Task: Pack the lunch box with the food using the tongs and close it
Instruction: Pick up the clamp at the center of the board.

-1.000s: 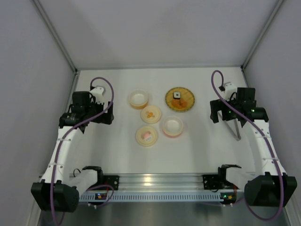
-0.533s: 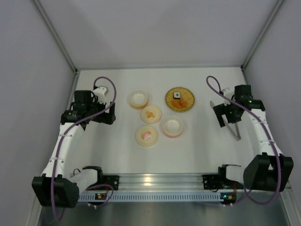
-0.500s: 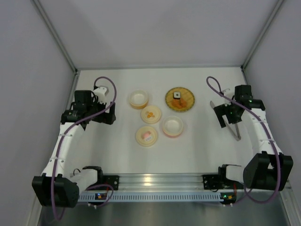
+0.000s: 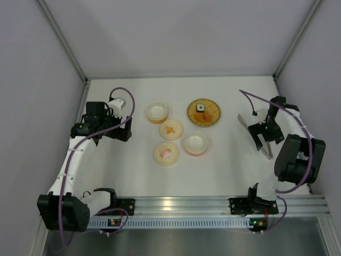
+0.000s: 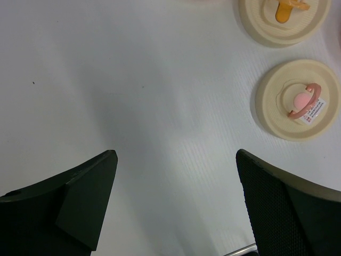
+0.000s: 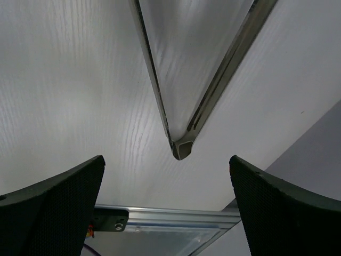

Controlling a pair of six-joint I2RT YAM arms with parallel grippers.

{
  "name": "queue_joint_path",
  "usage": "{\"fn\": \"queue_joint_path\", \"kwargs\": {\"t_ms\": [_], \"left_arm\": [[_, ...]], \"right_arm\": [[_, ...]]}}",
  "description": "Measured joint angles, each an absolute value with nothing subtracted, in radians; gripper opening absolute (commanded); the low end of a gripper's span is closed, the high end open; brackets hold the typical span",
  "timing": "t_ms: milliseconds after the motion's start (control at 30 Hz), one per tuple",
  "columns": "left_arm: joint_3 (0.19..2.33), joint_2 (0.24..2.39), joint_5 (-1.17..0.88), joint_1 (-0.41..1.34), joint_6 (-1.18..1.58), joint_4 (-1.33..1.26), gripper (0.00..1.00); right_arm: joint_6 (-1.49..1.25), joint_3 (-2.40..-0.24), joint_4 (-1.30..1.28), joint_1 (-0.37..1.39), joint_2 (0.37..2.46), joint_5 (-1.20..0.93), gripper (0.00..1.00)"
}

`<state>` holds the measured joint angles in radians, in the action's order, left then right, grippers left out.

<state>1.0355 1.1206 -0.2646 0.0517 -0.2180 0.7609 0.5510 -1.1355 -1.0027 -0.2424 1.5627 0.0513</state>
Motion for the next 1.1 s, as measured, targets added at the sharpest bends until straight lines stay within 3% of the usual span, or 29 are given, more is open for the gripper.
{"fn": "queue_joint_path", "kwargs": {"t_ms": [367,900,1100], "left_arm": [[1.020,1.144,-0.265,0.052,-0.251,0.755,0.98],[1.020,1.228,-0.292,0.052,-0.258,0.707,0.98],[1.020,1.245,-0.299,0.052,-0.258,0.702,0.98]], "right_arm": [[0.547,-1.194,-0.936,-0.243,1.784,0.052,0.99],[0.569,-1.172,-0.743,-0.242,1.814,-0.024,0.95],[0.582,-1.164,-0.738,-0.242,1.814,-0.067,0.70]]}}
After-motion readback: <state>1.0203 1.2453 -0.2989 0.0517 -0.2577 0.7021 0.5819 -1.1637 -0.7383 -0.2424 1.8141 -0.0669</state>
